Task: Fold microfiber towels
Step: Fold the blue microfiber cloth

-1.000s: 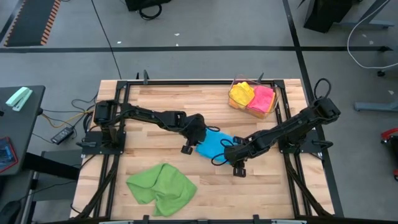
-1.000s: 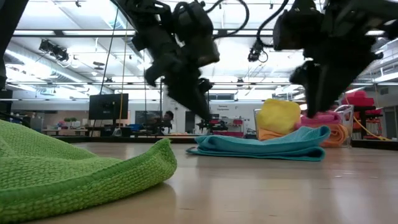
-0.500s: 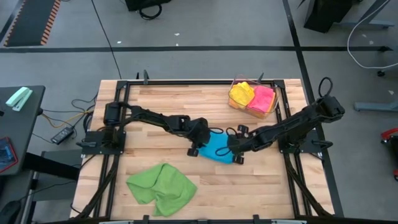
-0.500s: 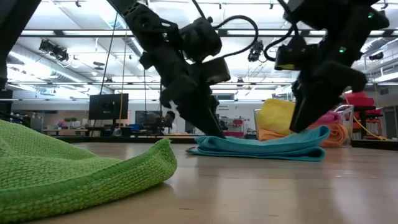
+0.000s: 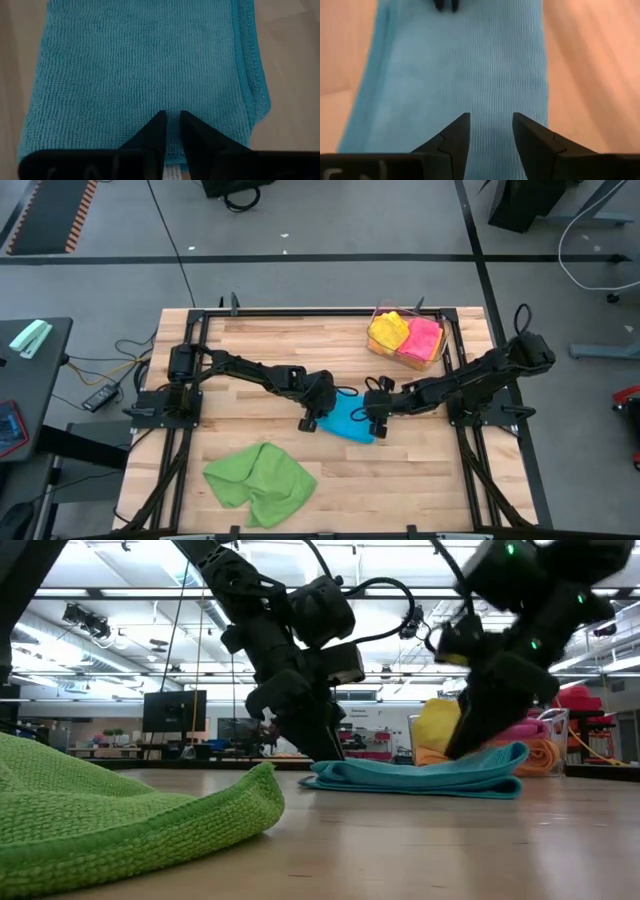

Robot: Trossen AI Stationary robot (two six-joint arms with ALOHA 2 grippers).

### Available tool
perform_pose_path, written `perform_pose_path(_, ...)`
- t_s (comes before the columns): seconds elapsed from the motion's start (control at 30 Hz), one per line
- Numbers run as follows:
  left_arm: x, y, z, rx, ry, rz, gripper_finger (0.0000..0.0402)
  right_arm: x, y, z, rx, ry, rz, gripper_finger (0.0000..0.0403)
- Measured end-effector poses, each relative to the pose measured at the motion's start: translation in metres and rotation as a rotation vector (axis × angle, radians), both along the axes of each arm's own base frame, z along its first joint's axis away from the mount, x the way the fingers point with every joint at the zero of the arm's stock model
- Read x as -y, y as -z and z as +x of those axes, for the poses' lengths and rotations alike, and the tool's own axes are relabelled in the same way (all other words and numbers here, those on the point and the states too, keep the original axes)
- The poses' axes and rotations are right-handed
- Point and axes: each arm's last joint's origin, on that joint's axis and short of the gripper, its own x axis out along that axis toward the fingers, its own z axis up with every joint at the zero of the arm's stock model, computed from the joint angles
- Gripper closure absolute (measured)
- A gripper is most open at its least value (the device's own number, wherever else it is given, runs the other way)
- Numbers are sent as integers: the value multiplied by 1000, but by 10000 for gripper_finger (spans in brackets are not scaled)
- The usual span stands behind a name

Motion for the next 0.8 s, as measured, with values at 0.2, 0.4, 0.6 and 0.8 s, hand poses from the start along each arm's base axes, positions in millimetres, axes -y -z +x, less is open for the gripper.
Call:
perform_pose_path(0.2, 0, 1, -1, -13, 0, -1, 336, 11, 23, -16, 24, 52, 68, 247)
perform_pose_path(0.4, 0, 1, -1, -13, 1, 0, 332, 11, 32, -23, 27, 72, 99, 247)
perform_pose_path(0.6, -1, -12, -5, -3, 20, 15, 344, 10, 3, -18, 37, 13, 70, 247)
perform_pose_path(0.8, -1, -19, -8, -6, 19, 14, 350, -15, -11, -18, 72, -339, -98, 242)
